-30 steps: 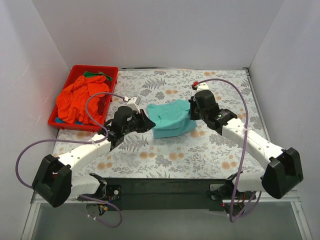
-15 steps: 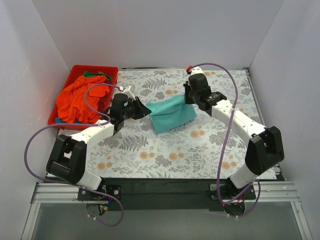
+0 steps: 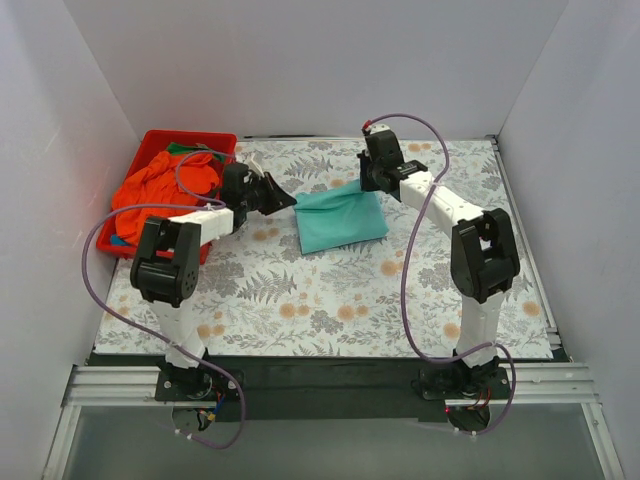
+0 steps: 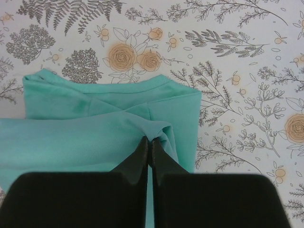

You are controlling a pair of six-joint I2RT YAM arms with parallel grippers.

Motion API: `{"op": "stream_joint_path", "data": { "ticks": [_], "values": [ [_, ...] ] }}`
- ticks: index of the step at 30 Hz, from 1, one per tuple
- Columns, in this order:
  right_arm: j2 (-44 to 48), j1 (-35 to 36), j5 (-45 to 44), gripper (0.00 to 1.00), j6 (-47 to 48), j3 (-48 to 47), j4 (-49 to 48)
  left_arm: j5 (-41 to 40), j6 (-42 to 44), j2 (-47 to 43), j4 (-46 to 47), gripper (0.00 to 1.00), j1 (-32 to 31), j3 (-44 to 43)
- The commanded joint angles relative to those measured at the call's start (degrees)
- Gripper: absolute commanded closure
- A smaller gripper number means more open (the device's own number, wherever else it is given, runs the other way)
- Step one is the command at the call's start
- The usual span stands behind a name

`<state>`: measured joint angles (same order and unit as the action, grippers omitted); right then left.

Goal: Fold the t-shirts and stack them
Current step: Fold the tshirt

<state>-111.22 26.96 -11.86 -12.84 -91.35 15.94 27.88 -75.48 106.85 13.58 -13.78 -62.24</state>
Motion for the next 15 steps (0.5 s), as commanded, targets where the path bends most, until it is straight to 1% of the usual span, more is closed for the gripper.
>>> {"op": "stream_joint_path", "data": {
  "ticks": [1, 6, 11, 13, 14, 15],
  "values": [
    [-1.7, -1.5, 1.1, 0.99, 0.7, -4.1, -1.8, 3.8, 1.3, 3.5, -0.1, 1.00, 0.9, -6.3],
    [-5.3, -2.9, 2.6, 0.99, 0.9, -6.2, -1.8, 4.2, 2.1, 9.6, -2.2, 1.00, 1.3, -12.3],
    [-8.4, -4.1, 4.4, 0.99, 0.5, -7.9, -1.8, 6.3, 2.7, 15.6, -2.9, 1.00, 1.3, -19.0],
    [-9.1, -4.6, 4.8, 0.99, 0.4, -8.7, -1.8, 6.6, 2.9, 17.0, -2.9, 0.83, 1.3, -21.1],
    [-9.9, -4.7, 5.3, 0.87, 0.5, -9.3, -1.8, 6.6, 3.1, 18.2, -3.1, 0.70, 1.3, -23.5],
    [-10.2, -5.0, 5.8, 0.72, 0.5, -10.6, -1.8, 6.7, 3.5, 18.8, -3.3, 0.60, 1.3, -24.6]
  ]
}}
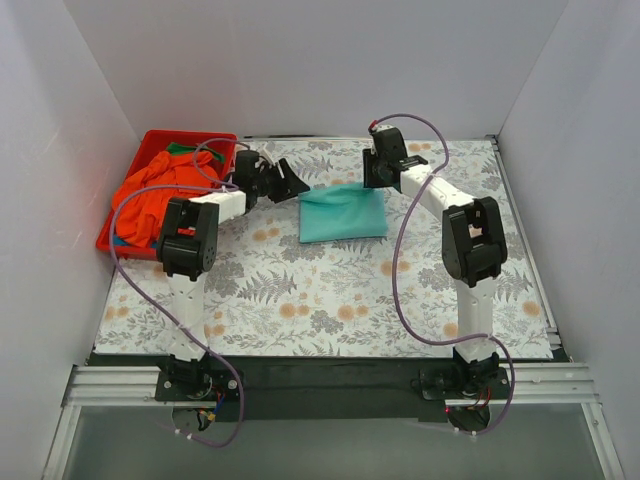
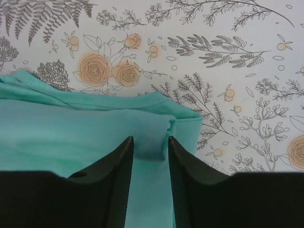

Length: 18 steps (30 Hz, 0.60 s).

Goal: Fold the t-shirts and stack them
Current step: Fold the tshirt

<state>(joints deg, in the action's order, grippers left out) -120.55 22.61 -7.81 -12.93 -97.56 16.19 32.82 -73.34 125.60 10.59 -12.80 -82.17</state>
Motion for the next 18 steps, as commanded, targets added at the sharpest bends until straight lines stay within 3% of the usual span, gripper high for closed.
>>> {"op": "stream_joint_path", "data": {
  "ticks": [1, 2, 4, 5, 12, 18],
  "values": [
    [-1.2, -0.8, 2.0, 0.55, 0.8, -5.0, -1.9, 1.5, 1.4, 0.4, -0.9, 0.47, 0.3, -5.8],
    [-1.3, -0.7, 2.0, 0.30, 1.0, -5.7, -1.6, 0.9, 1.6, 0.4, -1.4, 0.40, 0.3, -6.9],
    [-0.7, -0.8, 2.1, 0.12, 2.2, -7.1, -1.3, 0.1, 2.6, -0.6, -2.0, 0.24, 0.3, -8.5],
    [0.3, -1.0, 2.3, 0.06, 2.6, -7.4, -1.3, -1.6, 3.0, -1.5, -2.1, 0.24, 0.3, -8.4],
    [8.0, -1.8, 4.5, 0.02, 3.7, -0.8, -3.3, -9.8, 8.8, -11.5, -4.2, 0.24, -0.9, 1.4],
    [12.3, -4.1, 15.9, 0.02, 2.6, 9.7, -8.2, -10.8, 10.0, -13.5, -6.2, 0.25, -1.6, 7.8]
  ]
}}
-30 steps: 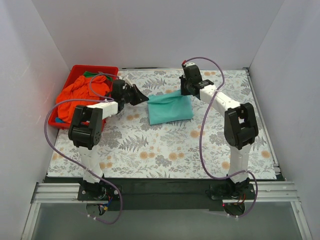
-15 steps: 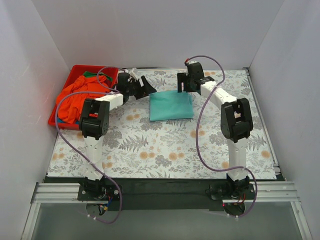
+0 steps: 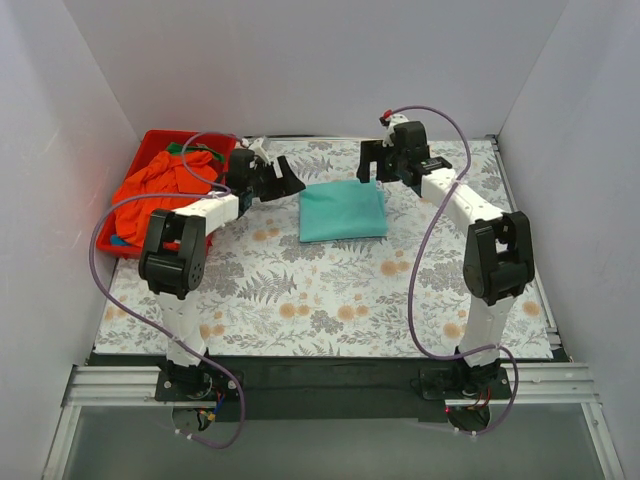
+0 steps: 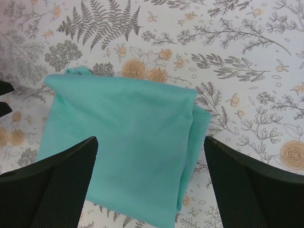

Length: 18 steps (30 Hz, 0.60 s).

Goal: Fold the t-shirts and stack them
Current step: Fold the tshirt

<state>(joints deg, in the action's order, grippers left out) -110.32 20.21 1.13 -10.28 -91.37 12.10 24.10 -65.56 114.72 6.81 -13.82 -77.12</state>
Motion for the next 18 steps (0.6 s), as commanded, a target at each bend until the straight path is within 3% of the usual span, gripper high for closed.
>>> {"op": "stream_joint_path", "data": {
  "ticks": [1, 10, 18],
  "values": [
    [2.2, -2.2, 10.0, 0.02, -0.5, 4.8, -4.6, -1.7, 2.1, -2.6, -2.5, 0.25, -0.5, 3.8],
    [0.3, -10.0, 30.0, 0.02, -3.4, 15.6, -13.1, 0.9, 2.4, -0.4, -2.9, 0.30, -0.9, 5.3],
    [-3.2, -12.0, 35.1, 0.02, -5.1, 17.8, -16.8, 1.7, 2.9, 3.4, -4.2, 0.45, -1.8, 2.0]
  ]
}}
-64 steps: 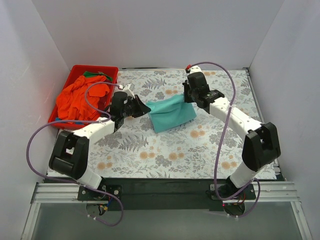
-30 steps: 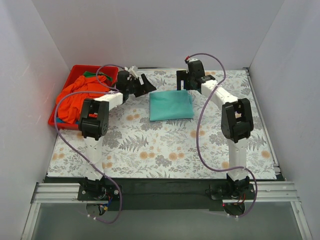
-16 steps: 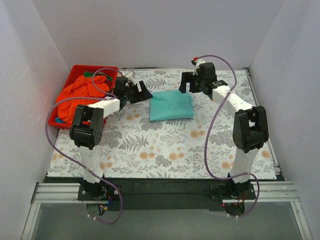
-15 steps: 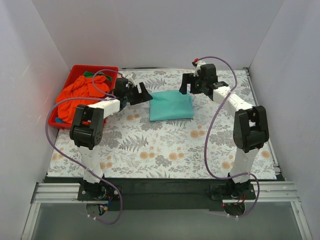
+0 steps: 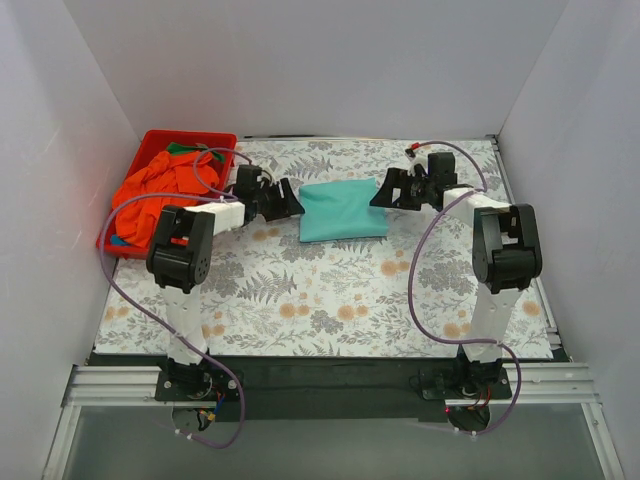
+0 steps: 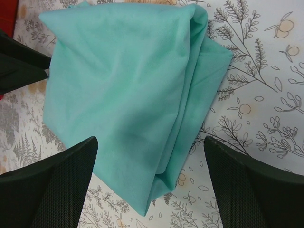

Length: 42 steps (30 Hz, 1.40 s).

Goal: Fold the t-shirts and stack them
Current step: Fold the tshirt, then neatly place the folded tshirt to the corner

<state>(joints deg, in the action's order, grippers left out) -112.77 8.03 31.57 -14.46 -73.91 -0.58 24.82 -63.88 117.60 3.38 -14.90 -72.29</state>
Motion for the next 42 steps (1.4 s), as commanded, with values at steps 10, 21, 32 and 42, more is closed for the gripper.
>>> {"op": "stream_joint_path", "data": {
  "ticks": [10, 21, 32, 42],
  "values": [
    [-3.9, 0.1, 2.4, 0.02, -1.2, 1.2, -4.4, -0.2, 2.0, 3.3, -2.5, 0.67, -2.6, -5.8],
    [-8.0, 0.4, 3.8, 0.06, -3.5, 1.1, -6.9, -0.2, 2.4, 6.1, -3.0, 0.89, -3.9, -7.7],
    [-9.8, 1.8, 4.7, 0.47, -4.3, 0.0, -7.3, -0.4, 2.4, 6.7, -3.0, 0.90, -4.5, -8.2],
    [-7.6, 1.4, 2.2, 0.99, -3.3, -2.2, -5.8, -2.6, 2.3, 1.1, -3.0, 0.48, -4.6, -5.4]
  ]
}}
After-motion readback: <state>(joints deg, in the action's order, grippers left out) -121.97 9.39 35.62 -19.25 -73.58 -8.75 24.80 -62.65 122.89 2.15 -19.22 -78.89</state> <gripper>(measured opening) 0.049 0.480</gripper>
